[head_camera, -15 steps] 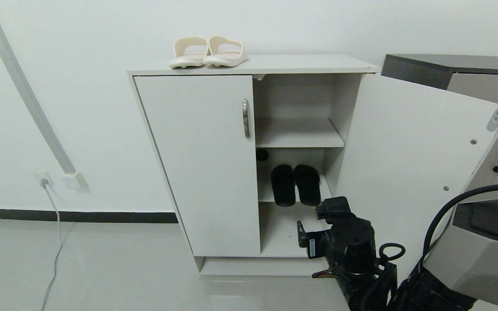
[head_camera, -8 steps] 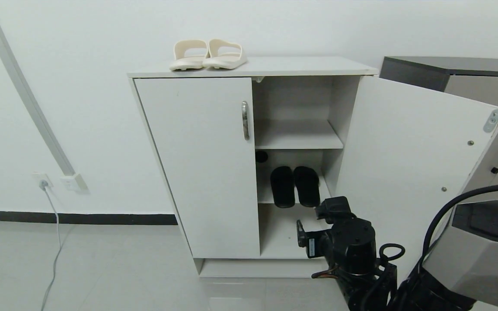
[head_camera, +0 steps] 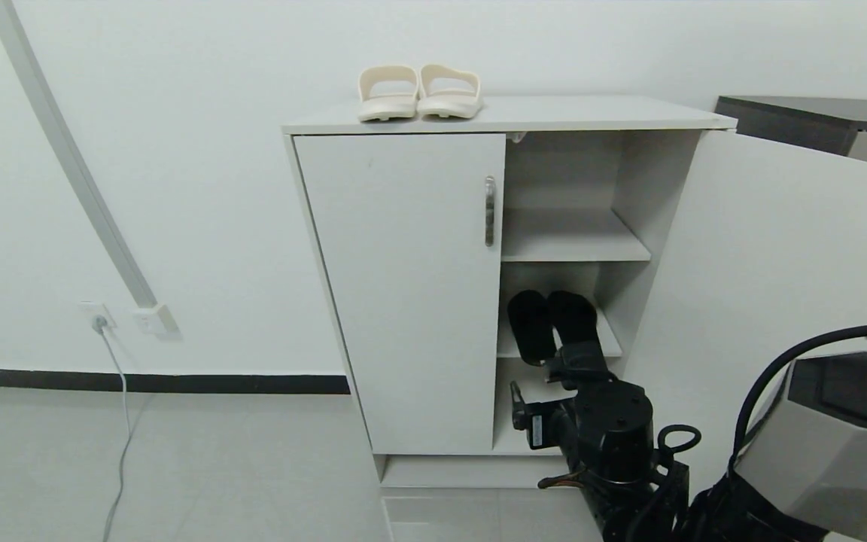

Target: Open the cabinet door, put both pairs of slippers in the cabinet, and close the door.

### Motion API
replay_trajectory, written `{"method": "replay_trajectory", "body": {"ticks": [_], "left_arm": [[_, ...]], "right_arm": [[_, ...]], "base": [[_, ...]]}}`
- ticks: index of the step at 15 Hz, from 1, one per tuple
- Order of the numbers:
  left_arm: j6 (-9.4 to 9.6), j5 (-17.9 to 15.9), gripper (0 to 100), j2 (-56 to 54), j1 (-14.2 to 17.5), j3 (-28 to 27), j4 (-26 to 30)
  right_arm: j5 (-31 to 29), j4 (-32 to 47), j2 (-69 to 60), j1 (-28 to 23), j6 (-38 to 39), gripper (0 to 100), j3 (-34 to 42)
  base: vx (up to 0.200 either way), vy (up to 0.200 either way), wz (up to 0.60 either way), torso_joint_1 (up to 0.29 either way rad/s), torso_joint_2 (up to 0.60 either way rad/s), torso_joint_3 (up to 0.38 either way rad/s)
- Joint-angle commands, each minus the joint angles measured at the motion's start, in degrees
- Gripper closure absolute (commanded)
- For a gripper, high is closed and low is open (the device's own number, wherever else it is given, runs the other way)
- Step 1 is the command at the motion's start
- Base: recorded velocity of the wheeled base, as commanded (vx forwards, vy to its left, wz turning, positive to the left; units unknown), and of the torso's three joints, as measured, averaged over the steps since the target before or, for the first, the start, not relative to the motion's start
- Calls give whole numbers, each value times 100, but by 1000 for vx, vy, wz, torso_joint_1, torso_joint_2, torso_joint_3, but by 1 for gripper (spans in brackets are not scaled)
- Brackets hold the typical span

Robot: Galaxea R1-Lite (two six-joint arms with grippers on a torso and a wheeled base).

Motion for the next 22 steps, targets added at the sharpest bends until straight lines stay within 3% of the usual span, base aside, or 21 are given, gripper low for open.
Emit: {"method": "replay_trajectory", "body": {"ticks": [1, 8, 22], "left_arm": [[-4, 1, 100, 7, 0, 1, 2], [-4, 1, 100, 7, 0, 1, 2], [5, 10, 100, 7, 0, 1, 2]], "right_arm": [[2, -37, 12, -6, -7, 0, -15], [230, -441, 38, -50, -156, 0, 108], [222, -600, 82, -138, -314, 0, 222]], "base": [[0, 200, 0, 2, 2, 7], [0, 200, 0, 2, 3, 4], [0, 0, 0, 0, -3, -4]]}}
